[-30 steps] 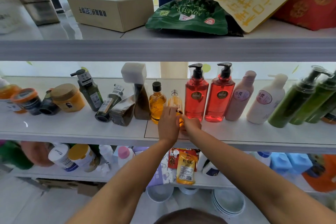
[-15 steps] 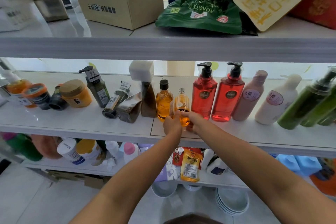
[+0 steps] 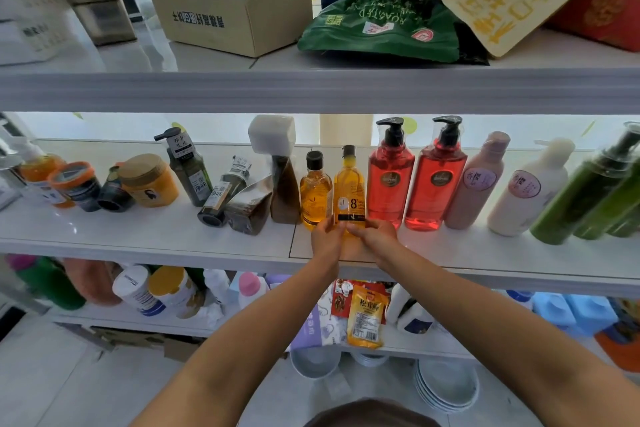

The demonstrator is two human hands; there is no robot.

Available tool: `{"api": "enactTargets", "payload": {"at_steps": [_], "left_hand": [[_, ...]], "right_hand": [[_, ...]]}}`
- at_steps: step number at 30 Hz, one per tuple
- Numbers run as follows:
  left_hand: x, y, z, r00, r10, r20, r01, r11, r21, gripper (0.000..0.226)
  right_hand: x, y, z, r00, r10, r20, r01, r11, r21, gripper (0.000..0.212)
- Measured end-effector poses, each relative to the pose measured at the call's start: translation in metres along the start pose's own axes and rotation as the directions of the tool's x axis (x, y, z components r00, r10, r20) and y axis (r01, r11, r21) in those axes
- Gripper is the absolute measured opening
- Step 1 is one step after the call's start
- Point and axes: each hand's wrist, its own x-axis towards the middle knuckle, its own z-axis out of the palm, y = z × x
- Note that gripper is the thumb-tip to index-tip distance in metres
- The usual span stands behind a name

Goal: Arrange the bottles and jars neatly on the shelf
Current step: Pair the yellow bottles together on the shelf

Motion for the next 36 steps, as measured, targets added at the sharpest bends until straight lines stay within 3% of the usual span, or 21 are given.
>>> {"api": "enactTargets", "payload": {"at_steps": [7,13,18,21,24,27,30,34,36], "left_hand": [[-0.003,0.000,-0.001,0.989,0.141,-0.046,-0.131,0.977,0.171,0.030],[0.002,-0.002,-0.005,0.978,0.182,-0.100,-0.135,0.922,0.362,0.036],[0.007,-0.002,-0.007,0.976,0.181,-0.122,-0.095,0.855,0.510,0.029],[0.009,-0.002,-0.012,0.975,0.190,-0.119,-0.079,0.787,0.612,0.021],[0.009,0.003,-0.021,0.960,0.233,-0.156,-0.079,0.758,0.648,0.014],[0.011,0.010,-0.034,0.930,0.299,-0.213,-0.099,0.764,0.637,0.022],[0.014,0.016,-0.042,0.908,0.345,-0.236,-0.132,0.772,0.622,0.037],[0.014,0.020,-0.044,0.913,0.354,-0.202,-0.150,0.754,0.640,0.056],[0.013,0.021,-0.043,0.916,0.348,-0.197,-0.143,0.745,0.652,0.057]], "right_hand": [[-0.002,0.011,0.003,0.988,-0.128,-0.086,0.118,0.987,-0.109,0.044],[0.013,0.021,0.006,0.962,-0.223,-0.154,0.146,0.905,-0.399,0.054],[0.016,0.020,0.016,0.937,-0.320,-0.143,0.072,0.573,-0.816,0.042],[0.014,0.015,0.015,0.933,-0.347,-0.093,0.064,0.416,-0.907,0.045],[0.013,-0.001,0.011,0.935,-0.349,0.065,0.146,0.211,-0.967,0.036],[0.003,-0.030,0.004,0.923,-0.324,0.209,0.233,0.037,-0.972,0.030],[-0.016,-0.067,0.001,0.889,-0.369,0.272,0.269,-0.061,-0.961,0.043],[-0.031,-0.108,0.011,0.800,-0.514,0.310,0.259,-0.170,-0.951,0.083],[-0.030,-0.118,0.019,0.815,-0.477,0.330,0.272,-0.188,-0.944,0.093]]}}
